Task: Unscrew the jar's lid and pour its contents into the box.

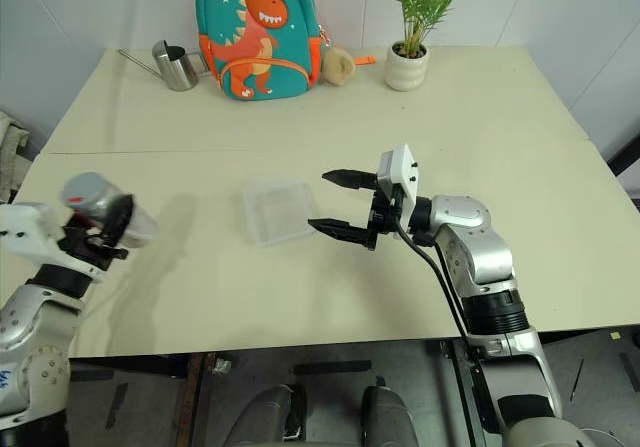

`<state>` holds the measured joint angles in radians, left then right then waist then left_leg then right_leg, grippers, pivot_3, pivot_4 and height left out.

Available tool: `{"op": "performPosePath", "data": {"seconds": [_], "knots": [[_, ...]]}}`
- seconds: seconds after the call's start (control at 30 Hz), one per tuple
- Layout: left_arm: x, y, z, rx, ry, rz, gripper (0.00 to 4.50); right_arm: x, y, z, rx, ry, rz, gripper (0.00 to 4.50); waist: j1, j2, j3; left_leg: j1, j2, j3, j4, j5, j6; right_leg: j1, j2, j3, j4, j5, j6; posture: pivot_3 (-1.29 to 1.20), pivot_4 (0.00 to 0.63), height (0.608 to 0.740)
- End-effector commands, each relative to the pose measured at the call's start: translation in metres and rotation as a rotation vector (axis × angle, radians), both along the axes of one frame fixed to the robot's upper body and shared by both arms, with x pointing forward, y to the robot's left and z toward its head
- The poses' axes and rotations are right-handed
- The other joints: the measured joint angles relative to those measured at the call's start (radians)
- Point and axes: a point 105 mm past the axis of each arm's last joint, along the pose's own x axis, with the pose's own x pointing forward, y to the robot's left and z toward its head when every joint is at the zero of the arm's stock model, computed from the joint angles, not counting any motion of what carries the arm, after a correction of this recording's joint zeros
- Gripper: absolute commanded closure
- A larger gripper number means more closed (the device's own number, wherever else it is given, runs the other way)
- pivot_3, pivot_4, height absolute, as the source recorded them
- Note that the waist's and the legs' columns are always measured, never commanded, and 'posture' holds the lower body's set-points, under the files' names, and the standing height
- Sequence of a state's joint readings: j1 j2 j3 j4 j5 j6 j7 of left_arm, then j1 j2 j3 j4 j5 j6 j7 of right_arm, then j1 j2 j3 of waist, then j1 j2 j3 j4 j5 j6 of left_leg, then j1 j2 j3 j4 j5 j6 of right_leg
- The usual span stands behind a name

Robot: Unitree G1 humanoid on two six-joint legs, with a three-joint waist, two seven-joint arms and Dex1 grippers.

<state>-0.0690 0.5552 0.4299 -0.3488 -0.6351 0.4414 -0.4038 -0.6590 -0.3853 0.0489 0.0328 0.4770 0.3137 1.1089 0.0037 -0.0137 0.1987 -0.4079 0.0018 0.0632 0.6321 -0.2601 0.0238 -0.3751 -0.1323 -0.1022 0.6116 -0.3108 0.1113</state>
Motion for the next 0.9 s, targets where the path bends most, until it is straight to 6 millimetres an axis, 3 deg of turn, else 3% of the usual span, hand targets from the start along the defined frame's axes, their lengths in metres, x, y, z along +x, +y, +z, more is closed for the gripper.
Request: {"op": "performPosePath", "data": {"seconds": [0.03, 0.37, 0.7, 0.9], "knots": [[0.003, -0.059, 0.007, 0.105, 0.022, -0.340, 2.58, -0.012, 0.012, 0.028, 0.056, -0.048, 0.029, 0.00, -0.001, 0.000, 0.000, 0.000, 0.000, 0.000, 0.000, 0.000, 0.000, 0.000, 0.000, 0.000, 0.001, 0.000, 0.000, 0.00, 0.150, 0.740], [0.021, -0.115, 0.001, 0.197, 0.017, -0.608, 2.58, -0.019, 0.048, 0.034, 0.004, -0.023, 0.028, 0.00, -0.011, 0.000, 0.000, 0.001, 0.000, 0.004, -0.002, 0.001, -0.001, -0.002, 0.006, -0.001, 0.002, 0.000, -0.001, 0.00, 0.150, 0.740], [0.019, -0.130, 0.003, 0.216, -0.019, -0.647, 2.58, -0.017, 0.068, 0.032, 0.000, 0.009, 0.029, 0.00, -0.007, 0.000, 0.000, 0.001, 0.000, 0.004, 0.000, 0.001, 0.001, -0.002, 0.004, -0.001, 0.002, 0.000, 0.000, 0.00, 0.150, 0.740], [0.018, -0.133, 0.011, 0.214, -0.061, -0.644, 2.58, -0.012, 0.071, 0.026, -0.012, 0.032, 0.013, 0.00, -0.007, 0.000, 0.000, 0.001, -0.001, 0.004, 0.000, 0.001, 0.001, -0.002, 0.004, -0.001, 0.004, 0.000, 0.000, 0.00, 0.150, 0.740]]}}
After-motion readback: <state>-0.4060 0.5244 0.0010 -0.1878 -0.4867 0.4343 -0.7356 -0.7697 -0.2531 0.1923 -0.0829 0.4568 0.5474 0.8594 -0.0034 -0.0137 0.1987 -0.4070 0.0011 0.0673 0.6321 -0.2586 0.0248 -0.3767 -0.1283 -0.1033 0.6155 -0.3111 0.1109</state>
